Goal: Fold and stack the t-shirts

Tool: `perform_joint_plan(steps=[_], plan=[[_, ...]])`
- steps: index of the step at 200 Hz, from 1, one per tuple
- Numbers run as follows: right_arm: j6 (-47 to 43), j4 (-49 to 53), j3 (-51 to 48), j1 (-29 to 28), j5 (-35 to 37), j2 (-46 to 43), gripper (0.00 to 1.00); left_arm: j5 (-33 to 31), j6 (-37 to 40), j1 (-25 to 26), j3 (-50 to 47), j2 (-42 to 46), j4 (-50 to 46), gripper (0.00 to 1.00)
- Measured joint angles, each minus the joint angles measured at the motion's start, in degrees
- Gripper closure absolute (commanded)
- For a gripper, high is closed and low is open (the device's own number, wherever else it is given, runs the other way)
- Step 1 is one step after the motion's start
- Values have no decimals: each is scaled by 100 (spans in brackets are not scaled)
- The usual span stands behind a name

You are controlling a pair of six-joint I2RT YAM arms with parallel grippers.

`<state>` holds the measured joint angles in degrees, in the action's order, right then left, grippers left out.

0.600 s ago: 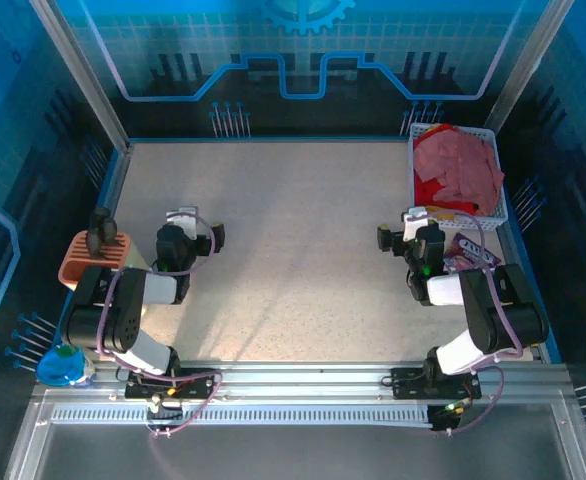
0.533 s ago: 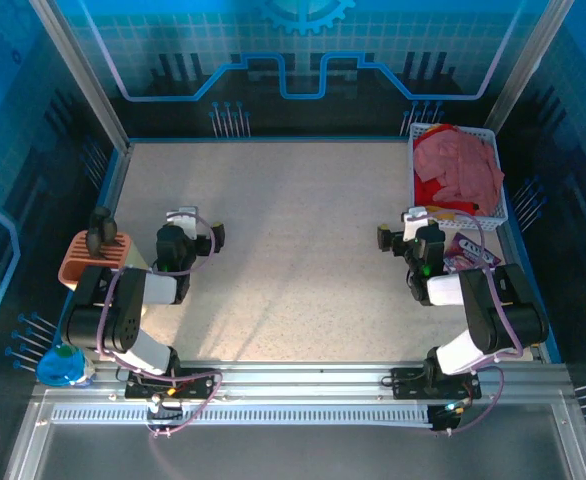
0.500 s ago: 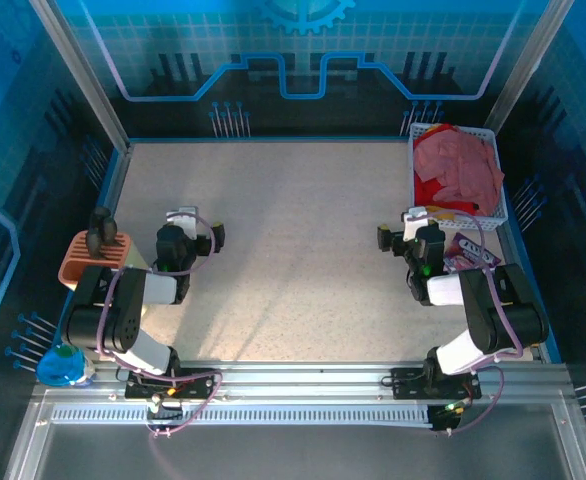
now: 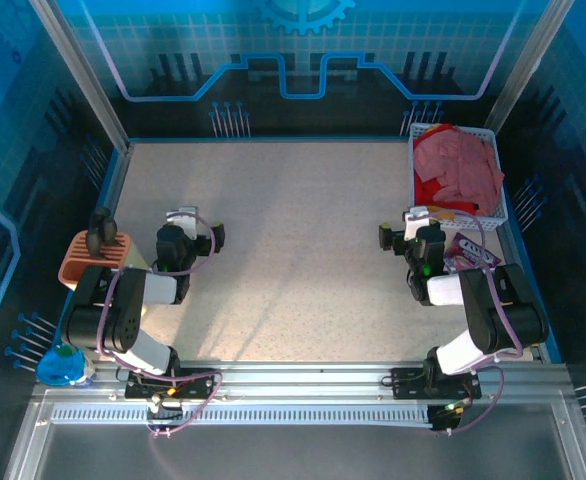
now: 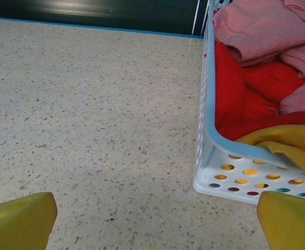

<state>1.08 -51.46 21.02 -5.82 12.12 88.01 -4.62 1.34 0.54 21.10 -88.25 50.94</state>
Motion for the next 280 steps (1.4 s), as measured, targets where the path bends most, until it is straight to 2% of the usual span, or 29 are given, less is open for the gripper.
perform_joint_plan(steps=[90,126,162,190,211,242,280], plan=[[-11,11,0,-11,120,-31,0,-11,-15,0,0,15,-11,1],[-142,872,175,-245,509,-883,0,-472,-68,155,122,883,-826,1],[24,2498,1526,-516,968,-1458,0,-719,-485,461,953,1580,-2184,1],[546,3989,2914,-487,1121,-1447,0,-627,-929,807,1510,1908,-3204,1],[940,4907,3991,-380,1132,-1078,0,-232,-1268,1019,1786,1974,-3788,1],[1628,6319,5515,-94,1327,-37,0,199,-1576,1554,1985,1967,-4518,1],[2264,7211,6157,236,1510,756,1,448,-1902,2524,1958,2017,-5031,1]])
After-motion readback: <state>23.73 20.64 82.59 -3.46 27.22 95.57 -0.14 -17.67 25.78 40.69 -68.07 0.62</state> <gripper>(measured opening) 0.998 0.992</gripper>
